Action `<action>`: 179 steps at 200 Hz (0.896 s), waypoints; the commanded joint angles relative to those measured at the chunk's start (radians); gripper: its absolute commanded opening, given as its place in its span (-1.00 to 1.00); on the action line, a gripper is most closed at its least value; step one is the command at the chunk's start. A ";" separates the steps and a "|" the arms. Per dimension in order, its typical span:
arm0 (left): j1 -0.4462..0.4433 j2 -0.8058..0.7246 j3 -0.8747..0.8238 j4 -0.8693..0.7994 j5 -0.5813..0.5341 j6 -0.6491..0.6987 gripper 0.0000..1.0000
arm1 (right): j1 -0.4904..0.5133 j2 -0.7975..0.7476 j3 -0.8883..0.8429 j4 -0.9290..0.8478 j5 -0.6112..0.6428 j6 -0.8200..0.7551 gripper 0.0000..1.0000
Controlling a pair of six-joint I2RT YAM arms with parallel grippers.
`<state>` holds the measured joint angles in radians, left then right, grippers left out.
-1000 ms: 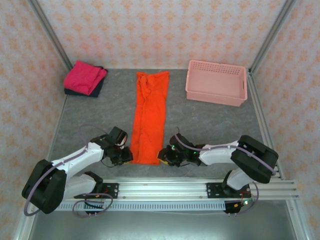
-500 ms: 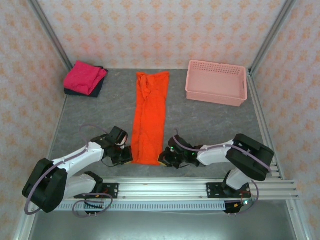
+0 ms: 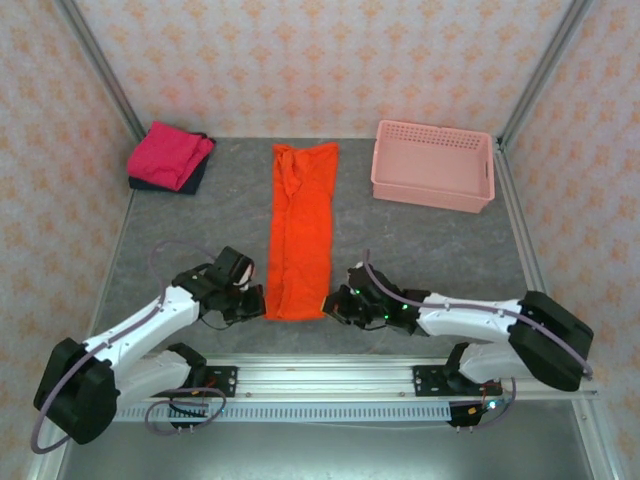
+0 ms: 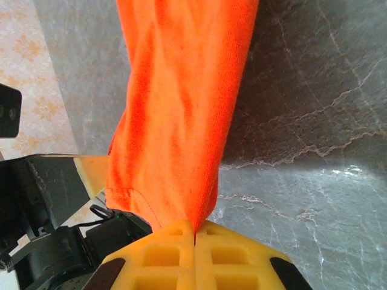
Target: Fold and stack the t-shirts
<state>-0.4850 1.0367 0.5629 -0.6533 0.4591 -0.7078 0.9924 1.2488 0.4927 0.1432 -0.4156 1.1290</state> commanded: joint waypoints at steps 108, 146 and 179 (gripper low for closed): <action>-0.143 -0.073 0.199 -0.245 -0.160 -0.087 -1.00 | -0.009 -0.207 0.021 -0.248 0.080 -0.054 -1.00; -0.130 0.098 0.388 -0.250 -0.250 0.013 -1.00 | -0.102 -0.136 0.109 -0.269 0.050 -0.164 -1.00; -0.075 0.186 0.450 -0.194 -0.255 0.079 -1.00 | -0.167 -0.041 0.175 -0.240 0.025 -0.250 -1.00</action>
<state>-0.5941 1.1774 0.9733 -0.8711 0.2657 -0.7059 0.8623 1.1473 0.6132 -0.1051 -0.3737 0.9745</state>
